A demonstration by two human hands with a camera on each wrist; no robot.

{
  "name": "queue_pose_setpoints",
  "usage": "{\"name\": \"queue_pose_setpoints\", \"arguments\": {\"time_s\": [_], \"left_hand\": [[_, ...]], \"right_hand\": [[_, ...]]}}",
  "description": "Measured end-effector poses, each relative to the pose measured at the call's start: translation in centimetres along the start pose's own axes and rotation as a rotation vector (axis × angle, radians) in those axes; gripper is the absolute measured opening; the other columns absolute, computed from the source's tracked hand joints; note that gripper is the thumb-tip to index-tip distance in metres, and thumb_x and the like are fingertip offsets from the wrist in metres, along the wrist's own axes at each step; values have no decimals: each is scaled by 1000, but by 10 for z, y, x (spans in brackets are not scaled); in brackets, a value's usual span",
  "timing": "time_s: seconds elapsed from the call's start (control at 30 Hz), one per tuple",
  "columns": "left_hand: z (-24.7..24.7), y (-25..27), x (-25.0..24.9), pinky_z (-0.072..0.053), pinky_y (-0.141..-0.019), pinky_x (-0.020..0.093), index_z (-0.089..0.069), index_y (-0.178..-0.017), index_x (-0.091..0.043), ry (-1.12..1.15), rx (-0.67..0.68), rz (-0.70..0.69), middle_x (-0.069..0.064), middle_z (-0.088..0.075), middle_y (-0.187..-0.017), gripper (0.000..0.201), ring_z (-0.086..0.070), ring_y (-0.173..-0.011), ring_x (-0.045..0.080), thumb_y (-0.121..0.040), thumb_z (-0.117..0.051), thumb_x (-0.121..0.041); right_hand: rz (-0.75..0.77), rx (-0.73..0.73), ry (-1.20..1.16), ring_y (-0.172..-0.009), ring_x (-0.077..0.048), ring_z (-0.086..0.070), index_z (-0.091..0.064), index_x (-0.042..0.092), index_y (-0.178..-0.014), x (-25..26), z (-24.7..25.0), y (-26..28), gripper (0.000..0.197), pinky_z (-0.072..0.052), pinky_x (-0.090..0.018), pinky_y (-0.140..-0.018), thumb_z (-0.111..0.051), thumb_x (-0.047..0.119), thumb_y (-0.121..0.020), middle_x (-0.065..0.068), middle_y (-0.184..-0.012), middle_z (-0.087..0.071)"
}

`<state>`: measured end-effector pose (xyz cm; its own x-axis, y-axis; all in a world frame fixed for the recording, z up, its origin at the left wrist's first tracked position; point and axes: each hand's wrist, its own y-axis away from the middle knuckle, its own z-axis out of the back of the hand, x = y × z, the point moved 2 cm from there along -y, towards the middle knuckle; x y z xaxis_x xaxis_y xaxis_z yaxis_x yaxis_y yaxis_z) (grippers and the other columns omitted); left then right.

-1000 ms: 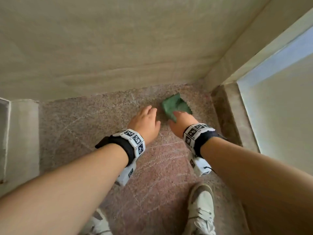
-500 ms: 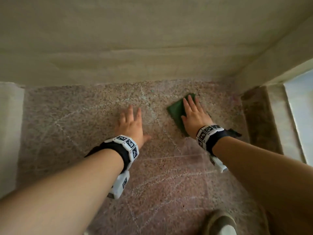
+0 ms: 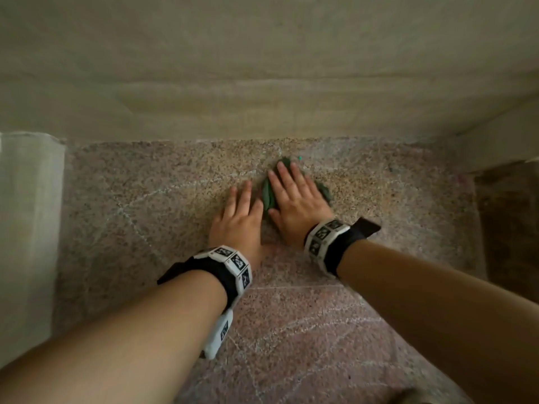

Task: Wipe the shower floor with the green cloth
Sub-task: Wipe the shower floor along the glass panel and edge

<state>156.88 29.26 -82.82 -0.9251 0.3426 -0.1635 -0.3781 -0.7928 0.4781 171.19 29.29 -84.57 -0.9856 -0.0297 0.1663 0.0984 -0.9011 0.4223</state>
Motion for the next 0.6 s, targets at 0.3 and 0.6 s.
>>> {"name": "queue_pose_setpoints", "arguments": {"time_s": [0.3,0.6], "left_hand": [[-4,2,2,-1,-121,41,18,-154,-19,61,-2,14,-1,26,-161,122,16,-150,22,-78,-63,-69],[-9,-1,4,-2,-123,37,24,-151,-13,81,14,52,1,25,-161,132,18,-149,18,-73,-65,-72]], "right_hand": [[-837,-111,-342,-149,-30,15,13,9,-154,-77,-3,49,76,4,-43,-121,-28,45,-100,-12,-162,17],[-275,-19,-136,-147,-34,21,17,6,-152,26,17,-48,81,10,-45,-118,-28,47,-100,-16,-159,23]]}}
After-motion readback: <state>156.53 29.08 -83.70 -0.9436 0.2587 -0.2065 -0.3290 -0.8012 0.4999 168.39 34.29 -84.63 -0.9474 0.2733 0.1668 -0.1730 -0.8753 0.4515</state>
